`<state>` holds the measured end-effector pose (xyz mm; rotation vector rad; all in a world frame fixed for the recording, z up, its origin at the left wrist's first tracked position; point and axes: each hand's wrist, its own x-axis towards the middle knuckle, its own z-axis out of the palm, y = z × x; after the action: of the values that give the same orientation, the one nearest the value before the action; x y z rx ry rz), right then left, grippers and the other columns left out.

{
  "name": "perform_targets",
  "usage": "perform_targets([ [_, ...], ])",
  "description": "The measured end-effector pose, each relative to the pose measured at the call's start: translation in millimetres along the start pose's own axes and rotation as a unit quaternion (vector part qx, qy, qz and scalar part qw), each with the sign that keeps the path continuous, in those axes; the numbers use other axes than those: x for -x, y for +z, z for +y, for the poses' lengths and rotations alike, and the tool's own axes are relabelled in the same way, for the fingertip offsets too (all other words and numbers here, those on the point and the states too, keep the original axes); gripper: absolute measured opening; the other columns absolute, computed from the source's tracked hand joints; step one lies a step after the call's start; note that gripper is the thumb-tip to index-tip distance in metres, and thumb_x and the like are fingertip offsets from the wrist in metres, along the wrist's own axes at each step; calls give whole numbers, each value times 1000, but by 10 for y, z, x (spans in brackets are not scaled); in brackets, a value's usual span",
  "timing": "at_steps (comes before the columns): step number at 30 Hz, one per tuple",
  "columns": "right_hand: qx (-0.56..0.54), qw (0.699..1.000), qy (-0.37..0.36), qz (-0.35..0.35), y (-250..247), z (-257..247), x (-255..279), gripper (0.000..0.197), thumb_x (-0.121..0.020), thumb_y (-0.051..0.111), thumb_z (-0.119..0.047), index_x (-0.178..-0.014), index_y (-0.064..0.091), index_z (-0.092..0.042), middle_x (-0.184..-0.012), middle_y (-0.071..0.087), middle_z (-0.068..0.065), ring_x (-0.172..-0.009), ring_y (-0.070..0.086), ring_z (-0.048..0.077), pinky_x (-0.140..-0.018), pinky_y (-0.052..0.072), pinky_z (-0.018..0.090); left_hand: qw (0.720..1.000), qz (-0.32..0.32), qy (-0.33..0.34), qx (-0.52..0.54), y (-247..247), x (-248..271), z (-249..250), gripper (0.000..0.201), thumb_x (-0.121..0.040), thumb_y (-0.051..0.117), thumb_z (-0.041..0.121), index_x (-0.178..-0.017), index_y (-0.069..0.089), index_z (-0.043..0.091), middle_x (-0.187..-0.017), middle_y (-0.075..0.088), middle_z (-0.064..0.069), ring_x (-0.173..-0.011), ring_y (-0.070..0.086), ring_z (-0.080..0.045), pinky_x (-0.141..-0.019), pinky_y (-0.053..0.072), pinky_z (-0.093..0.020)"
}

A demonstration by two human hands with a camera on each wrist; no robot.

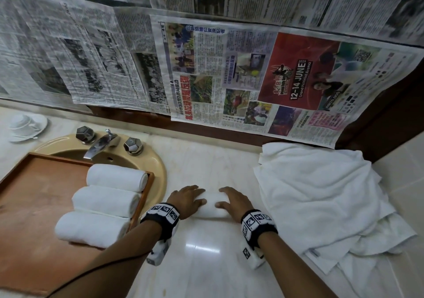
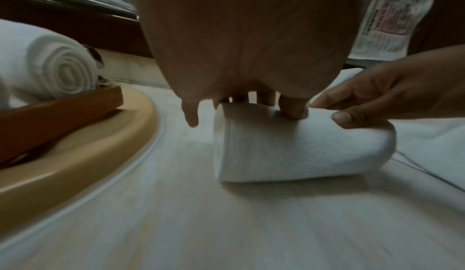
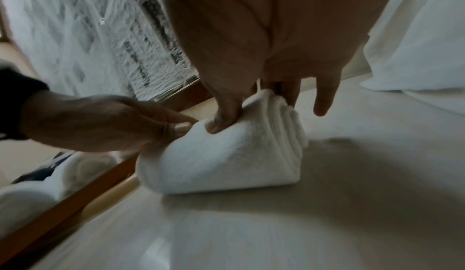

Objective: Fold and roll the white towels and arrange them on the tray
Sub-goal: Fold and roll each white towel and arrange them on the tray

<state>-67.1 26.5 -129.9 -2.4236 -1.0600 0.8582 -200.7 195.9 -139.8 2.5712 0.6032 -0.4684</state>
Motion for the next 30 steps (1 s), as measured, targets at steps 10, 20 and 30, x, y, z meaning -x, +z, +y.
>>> perform_targets([
  [10,-33,991,91,-98,-284,-26,-289,84,-71,83,-48,-139,44,-17,-140,52,5,-124,52,19,-99,42,28,992,-121,-9,29,-288,-239,-36,64,-90,50,66,-147,40,38,-148,44,-5,-135,42,-25,-111,33,-36],
  [20,91,994,-7,-59,72,25,76,90,-64,85,-39,-142,43,-23,-132,47,0,-126,37,23,-102,37,32,994,-46,36,-88,-184,118,74,100,-64,67,77,-148,34,34,-133,52,2,-126,43,-22,-106,31,-44],
  [30,23,985,-142,96,244,211,586,61,-63,70,-31,-123,62,-24,-117,56,-11,-107,37,4,-88,35,17,991,-31,95,-94,-106,423,443,97,-59,75,64,-144,35,38,-128,60,9,-116,58,-17,-100,42,-41],
])
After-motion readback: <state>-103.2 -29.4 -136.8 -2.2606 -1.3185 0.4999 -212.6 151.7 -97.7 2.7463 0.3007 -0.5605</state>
